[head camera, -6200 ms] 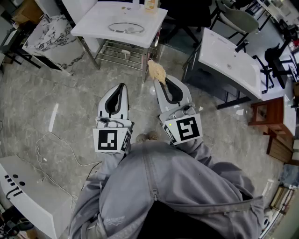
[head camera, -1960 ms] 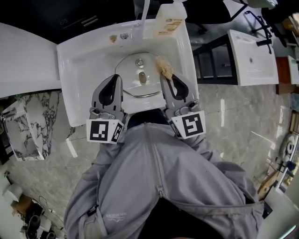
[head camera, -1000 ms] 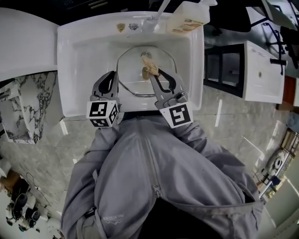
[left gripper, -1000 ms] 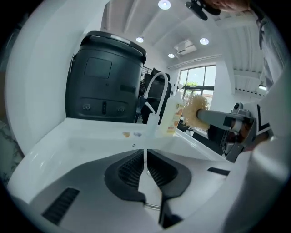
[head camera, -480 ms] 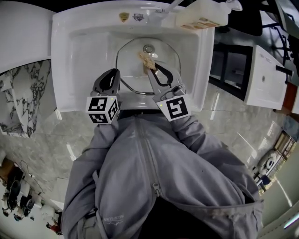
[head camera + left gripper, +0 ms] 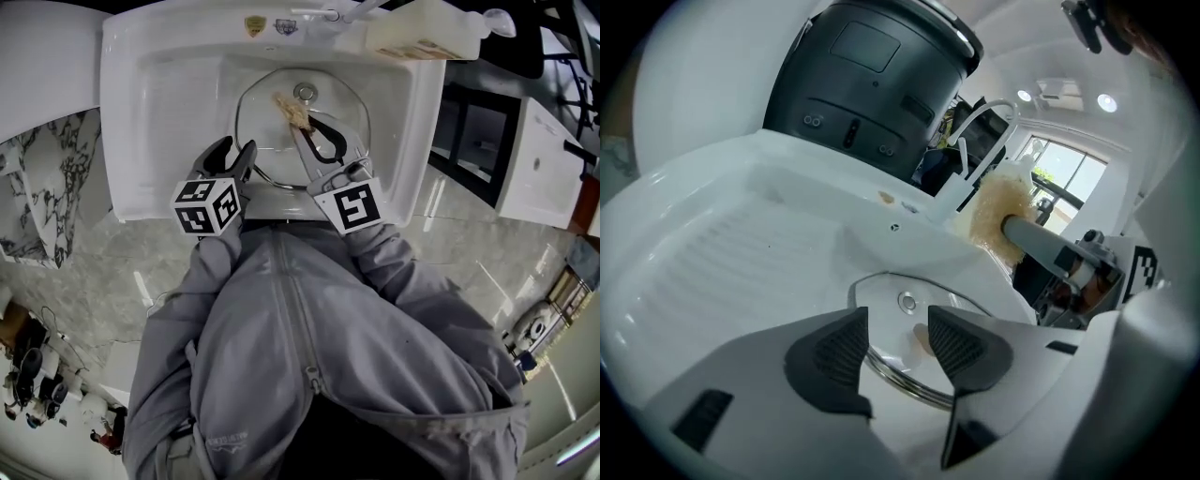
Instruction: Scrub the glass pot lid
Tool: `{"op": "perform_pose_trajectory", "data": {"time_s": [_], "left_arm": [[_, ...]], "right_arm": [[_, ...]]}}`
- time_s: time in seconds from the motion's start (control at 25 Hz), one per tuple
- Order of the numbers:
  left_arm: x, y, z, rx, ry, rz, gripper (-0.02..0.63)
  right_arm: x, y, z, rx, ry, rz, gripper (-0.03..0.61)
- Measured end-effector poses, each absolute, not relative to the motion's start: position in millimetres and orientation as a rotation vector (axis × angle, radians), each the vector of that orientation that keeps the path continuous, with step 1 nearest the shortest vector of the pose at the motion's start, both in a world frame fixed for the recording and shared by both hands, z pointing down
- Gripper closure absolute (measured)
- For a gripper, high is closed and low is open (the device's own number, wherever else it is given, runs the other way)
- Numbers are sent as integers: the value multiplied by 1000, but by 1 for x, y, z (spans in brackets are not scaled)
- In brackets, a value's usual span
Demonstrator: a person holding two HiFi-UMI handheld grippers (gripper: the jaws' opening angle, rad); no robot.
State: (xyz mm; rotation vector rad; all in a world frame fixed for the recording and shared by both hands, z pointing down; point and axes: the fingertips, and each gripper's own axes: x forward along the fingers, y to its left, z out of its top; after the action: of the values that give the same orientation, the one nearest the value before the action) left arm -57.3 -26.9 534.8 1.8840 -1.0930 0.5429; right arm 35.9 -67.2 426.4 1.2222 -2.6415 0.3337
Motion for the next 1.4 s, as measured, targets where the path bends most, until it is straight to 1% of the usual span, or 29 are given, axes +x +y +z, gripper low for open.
{"op": "perform_pose_trajectory", "data": {"time_s": [0.32,0.4,0.48,0.6,1.12,1.28,1.4], "left_arm": [[-62,-31,557,1659,-1099,600,436],[-62,-31,563,1631,-1084,638,402],[-61,-31,570,1613,-1056,688,382],[-57,-30,579,1575,-1035,719,382],[-47,-31,606,1277,-1014,589,374],[-39,-28,611,1212,-936,541,374],[-32,-24,612,1223,-832,565,374]], "right_arm": [[34,-81,426,1217,-2679,392,532],[34,-83,427,1213,-2686,417,532],[33,-85,428,1206,-2692,445,532],[34,-88,428,1215,-2700,485,532],[46,-100,436,1257,-2687,561,532],[49,-102,440,1263,-2677,575,532],[52,-102,440,1269,-2671,583,532]]}}
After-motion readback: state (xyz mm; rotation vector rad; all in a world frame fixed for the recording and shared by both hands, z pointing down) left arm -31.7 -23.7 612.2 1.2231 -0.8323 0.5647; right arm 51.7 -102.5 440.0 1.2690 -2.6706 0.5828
